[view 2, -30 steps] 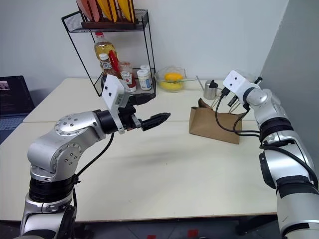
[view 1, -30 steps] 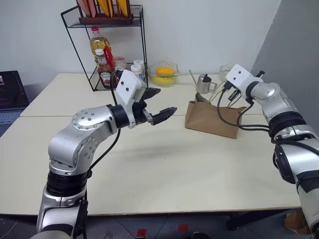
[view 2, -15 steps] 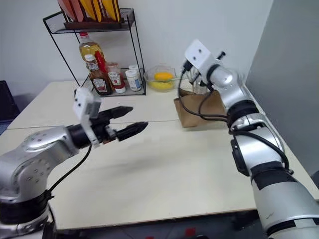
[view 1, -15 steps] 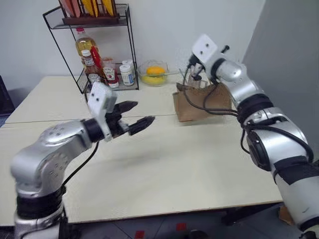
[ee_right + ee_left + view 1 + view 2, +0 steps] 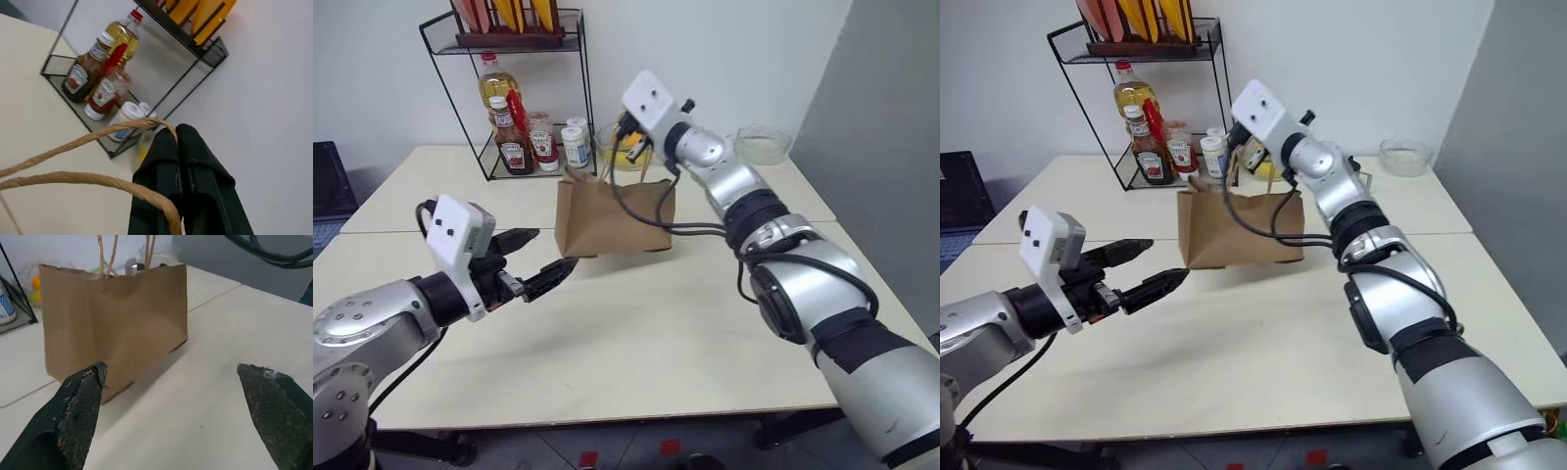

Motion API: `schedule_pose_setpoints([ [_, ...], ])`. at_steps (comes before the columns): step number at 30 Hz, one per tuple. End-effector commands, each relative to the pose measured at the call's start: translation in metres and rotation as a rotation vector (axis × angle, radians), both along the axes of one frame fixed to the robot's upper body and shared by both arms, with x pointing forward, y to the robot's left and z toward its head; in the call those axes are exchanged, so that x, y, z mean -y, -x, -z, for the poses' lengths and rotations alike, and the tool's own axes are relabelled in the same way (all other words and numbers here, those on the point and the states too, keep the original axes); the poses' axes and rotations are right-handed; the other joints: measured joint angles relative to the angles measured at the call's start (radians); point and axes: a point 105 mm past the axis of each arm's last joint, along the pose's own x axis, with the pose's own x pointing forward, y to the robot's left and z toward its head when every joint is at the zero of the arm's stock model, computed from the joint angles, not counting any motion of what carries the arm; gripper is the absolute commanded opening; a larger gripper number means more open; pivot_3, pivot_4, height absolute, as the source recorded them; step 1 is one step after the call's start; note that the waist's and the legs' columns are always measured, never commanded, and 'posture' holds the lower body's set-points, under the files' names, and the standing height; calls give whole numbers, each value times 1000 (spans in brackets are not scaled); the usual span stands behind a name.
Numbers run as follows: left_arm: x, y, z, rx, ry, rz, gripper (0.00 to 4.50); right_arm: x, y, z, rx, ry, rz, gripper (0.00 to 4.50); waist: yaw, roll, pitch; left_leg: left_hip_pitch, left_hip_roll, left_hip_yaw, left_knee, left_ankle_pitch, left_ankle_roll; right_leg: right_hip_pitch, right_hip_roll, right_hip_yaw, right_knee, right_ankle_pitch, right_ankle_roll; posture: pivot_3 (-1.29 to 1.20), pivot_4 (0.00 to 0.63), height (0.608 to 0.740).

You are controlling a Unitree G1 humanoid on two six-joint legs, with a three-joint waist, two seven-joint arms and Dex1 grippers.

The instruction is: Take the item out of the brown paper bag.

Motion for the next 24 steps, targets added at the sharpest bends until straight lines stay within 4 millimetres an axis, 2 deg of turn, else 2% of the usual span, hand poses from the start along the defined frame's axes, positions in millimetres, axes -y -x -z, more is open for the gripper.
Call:
schedule_pose_setpoints([
  [1, 1, 9, -9, 46, -22, -8, 4500, -37, 17, 25, -83, 25, -161, 26, 0, -2, -1, 0, 0, 0, 0, 0, 0, 0, 0, 0, 1, 0, 0, 0, 150, 740],
  [3, 0, 11, -8, 40, -21, -11, 4500, -49, 24, 55, -153, 73, -219, 26, 0, -3, -2, 2, 0, 0, 0, -2, 3, 1, 0, 0, 4, 0, 0, 0, 150, 740],
  [6, 1, 11, -8, 33, -20, -7, 4500, -46, 23, 62, -152, 90, -212, 26, 11, -2, 0, 2, 0, -1, 4, -2, 3, 1, 0, -1, 7, 0, 0, 0, 150, 740],
  [9, 2, 9, -8, 26, -19, 3, 4500, -41, 24, 61, -159, 104, -227, 627, 15, -2, 0, 0, -1, -3, 11, -2, 3, 1, 0, -2, 10, 0, 0, 0, 150, 740],
  [13, 3, 6, -7, 19, -25, 22, 4500, -30, 25, 52, -148, 113, -242, 2018, 12, -3, 0, 5, 0, -2, 10, -2, 4, 4, 2, -1, 11, 0, -1, 0, 150, 740],
  [15, 1, 3, -8, 17, -32, 30, 4500, -17, 25, 46, -141, 124, -246, 2793, 12, -3, 0, 5, 1, -3, 10, -2, 4, 4, 3, -2, 12, -1, -1, 0, 150, 740],
  [16, 0, 2, -9, 17, -36, 34, 4500, -9, 26, 44, -141, 130, -247, 2835, 12, -3, 0, 5, 1, -3, 10, -2, 4, 4, 3, -2, 12, -1, -1, 0, 150, 740],
  [17, 0, 1, -10, 17, -39, 38, 4500, -4, 26, 43, -142, 135, -248, 3265, 12, -3, 0, 5, 1, -3, 10, -2, 4, 4, 3, -2, 12, -1, -1, 0, 150, 740],
  [19, -4, -3, -11, 16, -55, 45, 4500, 14, 30, 41, -160, 159, -261, 3692, 14, -3, 0, 5, 0, -2, 10, -2, 4, 4, 3, -1, 11, -1, -1, 0, 150, 740],
  [21, -10, -8, -12, 13, -74, 50, 4500, 31, 40, 42, -188, 190, -289, 4425, 15, -3, 0, 4, 0, -2, 10, -2, 4, 4, 2, -2, 11, -1, -1, 0, 150, 740],
  [24, -24, -17, -17, 21, -74, 40, 4500, 52, 58, 38, -234, 196, -319, 4469, 12, -2, 0, 4, 0, -2, 10, -2, 4, 4, 2, -1, 11, -1, -1, 0, 150, 740],
])
